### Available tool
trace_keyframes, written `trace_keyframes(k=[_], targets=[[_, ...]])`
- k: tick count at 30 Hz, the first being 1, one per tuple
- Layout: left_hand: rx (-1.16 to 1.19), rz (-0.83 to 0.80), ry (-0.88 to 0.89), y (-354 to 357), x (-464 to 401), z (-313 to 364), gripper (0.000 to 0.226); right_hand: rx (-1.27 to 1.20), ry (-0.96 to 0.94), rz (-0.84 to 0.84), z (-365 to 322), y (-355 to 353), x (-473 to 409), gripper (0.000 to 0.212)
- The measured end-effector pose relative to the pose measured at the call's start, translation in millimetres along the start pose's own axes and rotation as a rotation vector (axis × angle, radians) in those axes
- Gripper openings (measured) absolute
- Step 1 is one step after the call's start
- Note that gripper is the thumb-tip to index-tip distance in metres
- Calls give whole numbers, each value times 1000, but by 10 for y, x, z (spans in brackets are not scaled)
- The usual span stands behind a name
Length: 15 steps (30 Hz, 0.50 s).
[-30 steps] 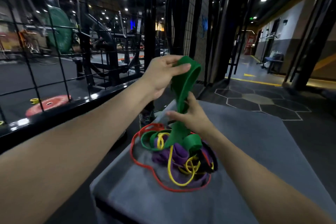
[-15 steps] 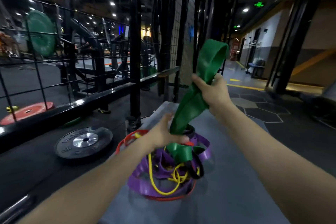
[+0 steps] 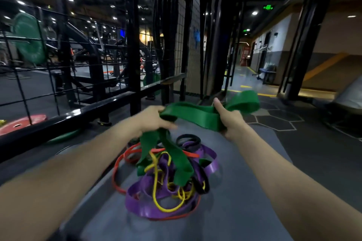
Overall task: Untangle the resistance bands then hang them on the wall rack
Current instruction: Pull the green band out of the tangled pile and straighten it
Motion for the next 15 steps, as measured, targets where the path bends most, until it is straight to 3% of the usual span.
trace_keyframes(k=[3,6,8,10,12,14,15], targets=[[109,-8,21,-257,113,363,11,54,52,-207,51,313,186,71],[77,59,-16,-461,167,637,42,29,-6,-485,-20,656,423,50],[99,80,-96,-465,145,629,59,3,-40,-601,-50,812,585,52],[191,101,-142,-397,143,585,73,-44,-44,-670,-2,913,696,66],[285,127,-161,-350,125,541,96,-48,-60,-647,71,917,734,72],[296,137,-207,-311,81,490,118,-11,-86,-451,69,696,670,58],[268,131,-223,-272,47,466,113,76,-136,-307,24,495,617,54]])
Point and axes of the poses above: each hand's wrist, its own x-axis away from the middle knuckle, its own y-axis out of the palm, z = x × y, the point moved 8 cm from there along -x, towards the middle knuckle, and after that the axes turned 7 degrees about -z, right-handed, at the moved point
